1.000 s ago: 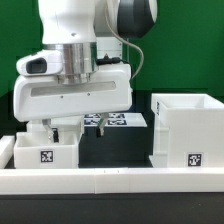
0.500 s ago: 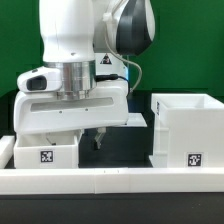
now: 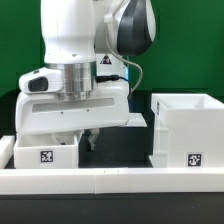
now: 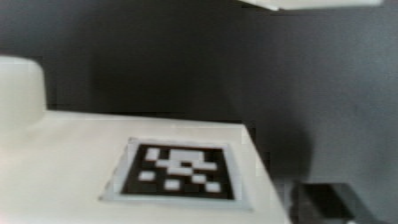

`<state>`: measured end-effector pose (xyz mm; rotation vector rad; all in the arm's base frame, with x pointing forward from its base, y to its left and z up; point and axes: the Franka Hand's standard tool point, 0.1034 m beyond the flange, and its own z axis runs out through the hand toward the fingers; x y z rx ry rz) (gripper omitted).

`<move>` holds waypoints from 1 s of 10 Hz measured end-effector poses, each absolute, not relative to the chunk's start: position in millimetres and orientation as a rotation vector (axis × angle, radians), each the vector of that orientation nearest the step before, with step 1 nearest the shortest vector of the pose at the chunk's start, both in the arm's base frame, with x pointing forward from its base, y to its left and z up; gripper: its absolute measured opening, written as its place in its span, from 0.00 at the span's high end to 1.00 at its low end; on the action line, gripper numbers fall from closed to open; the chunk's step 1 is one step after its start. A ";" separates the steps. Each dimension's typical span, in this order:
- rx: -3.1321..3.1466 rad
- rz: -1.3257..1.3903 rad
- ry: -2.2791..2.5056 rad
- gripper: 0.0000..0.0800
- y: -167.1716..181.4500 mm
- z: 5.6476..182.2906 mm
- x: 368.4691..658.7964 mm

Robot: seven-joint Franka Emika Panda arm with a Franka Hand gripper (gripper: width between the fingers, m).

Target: Assemble drawer

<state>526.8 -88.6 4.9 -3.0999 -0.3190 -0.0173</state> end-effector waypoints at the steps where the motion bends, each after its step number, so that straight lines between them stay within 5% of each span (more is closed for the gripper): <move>1: -3.099 -0.018 -0.319 0.70 -88.5 5.6 527.6; 2: -3.099 -0.017 -0.319 0.90 -88.4 5.4 527.4; 10: -3.094 -0.030 -0.359 0.95 -76.4 13.9 534.7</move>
Offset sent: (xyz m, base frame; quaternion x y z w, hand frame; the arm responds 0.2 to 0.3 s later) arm 0.0010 0.0034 0.0024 -0.0056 -0.0054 0.0051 1.0000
